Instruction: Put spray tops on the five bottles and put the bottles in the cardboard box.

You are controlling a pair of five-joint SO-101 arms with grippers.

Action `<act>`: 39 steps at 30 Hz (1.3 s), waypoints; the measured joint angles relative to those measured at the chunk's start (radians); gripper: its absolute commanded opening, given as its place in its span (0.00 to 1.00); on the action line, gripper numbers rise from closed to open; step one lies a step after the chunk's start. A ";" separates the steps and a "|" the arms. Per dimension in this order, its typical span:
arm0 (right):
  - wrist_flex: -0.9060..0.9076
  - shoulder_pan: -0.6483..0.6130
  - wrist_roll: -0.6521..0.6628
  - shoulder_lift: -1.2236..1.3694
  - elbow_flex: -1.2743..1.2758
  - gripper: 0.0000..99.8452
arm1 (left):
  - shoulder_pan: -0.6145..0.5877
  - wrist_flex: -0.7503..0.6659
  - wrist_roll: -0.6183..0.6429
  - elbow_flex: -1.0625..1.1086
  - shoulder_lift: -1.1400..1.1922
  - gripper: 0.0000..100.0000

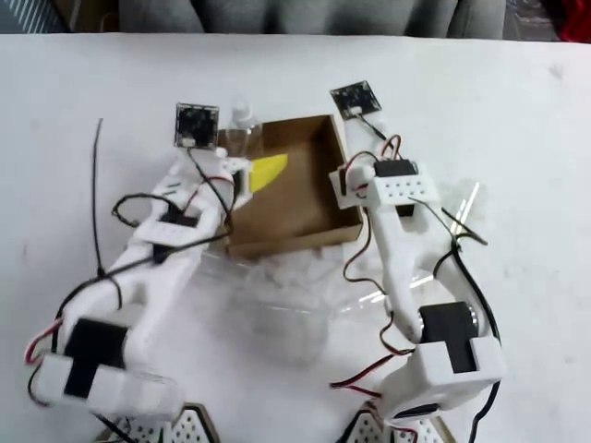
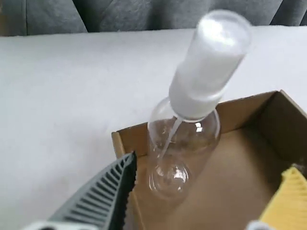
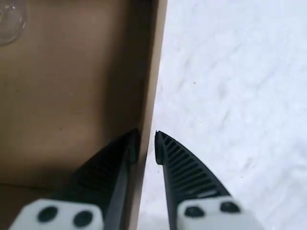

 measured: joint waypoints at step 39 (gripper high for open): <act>0.129 0.009 0.000 -0.063 -0.018 0.04 | 0.000 1.594 0.199 0.021 -0.620 0.41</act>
